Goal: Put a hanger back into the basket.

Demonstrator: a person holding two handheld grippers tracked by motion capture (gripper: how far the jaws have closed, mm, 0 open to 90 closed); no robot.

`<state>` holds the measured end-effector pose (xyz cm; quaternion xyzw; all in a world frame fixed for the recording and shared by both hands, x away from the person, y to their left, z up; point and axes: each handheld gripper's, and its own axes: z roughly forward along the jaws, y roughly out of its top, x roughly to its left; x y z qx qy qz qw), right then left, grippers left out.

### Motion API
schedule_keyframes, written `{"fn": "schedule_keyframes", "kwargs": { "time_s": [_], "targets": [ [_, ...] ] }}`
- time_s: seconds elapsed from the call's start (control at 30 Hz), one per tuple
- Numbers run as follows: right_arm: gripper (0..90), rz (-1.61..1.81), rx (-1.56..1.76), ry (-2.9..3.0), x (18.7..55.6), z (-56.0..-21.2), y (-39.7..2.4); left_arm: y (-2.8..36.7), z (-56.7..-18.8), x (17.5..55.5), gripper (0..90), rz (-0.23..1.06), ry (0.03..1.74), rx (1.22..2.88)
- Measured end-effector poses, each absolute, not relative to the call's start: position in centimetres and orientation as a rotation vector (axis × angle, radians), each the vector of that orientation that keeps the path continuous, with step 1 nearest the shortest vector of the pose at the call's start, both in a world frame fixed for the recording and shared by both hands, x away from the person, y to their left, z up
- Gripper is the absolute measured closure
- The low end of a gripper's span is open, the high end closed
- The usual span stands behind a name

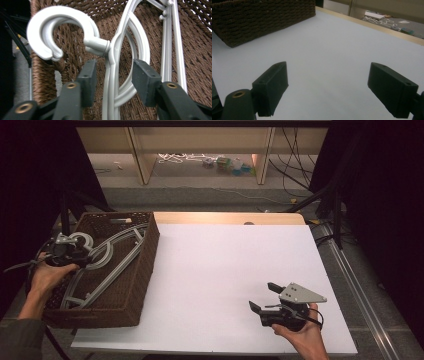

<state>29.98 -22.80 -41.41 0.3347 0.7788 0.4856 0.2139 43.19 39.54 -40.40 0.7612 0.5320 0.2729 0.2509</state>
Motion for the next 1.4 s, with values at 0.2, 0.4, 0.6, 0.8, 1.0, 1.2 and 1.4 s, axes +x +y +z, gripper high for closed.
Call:
{"fn": "schedule_keyframes", "kwargs": {
  "time_s": [0.2,0.4,0.6,0.8,1.0,1.2,1.4],
  "targets": [
    [17.3,1.354,0.931,2.155,30.0,-41.5,-22.8,39.1,-38.8,41.9,43.3,0.78,1.448,1.91],
    [16.5,1.354,0.922,2.145,29.9,-41.6,-22.7,36.2,-36.7,39.6,37.4,0.796,1.34,1.801],
    [16.4,1.368,0.915,2.129,29.8,-41.6,-22.6,32.3,-35.7,37.1,29.1,0.713,1.223,1.736],
    [16.3,1.398,0.927,2.105,29.7,-41.6,-22.5,29.2,-35.1,34.9,25.5,0.636,1.141,1.655],
    [16.2,1.417,0.922,2.083,29.5,-41.8,-22.3,25.2,-34.8,32.5,23.5,0.585,0.99,1.666],
    [16.2,1.417,0.93,2.084,29.2,-41.7,-22.4,22.8,-36.0,31.8,22.6,0.542,0.942,1.68],
    [16.2,1.419,0.927,2.066,28.9,-41.7,-22.6,20.4,-37.2,31.5,21.9,0.514,0.882,1.678]
  ]
}}
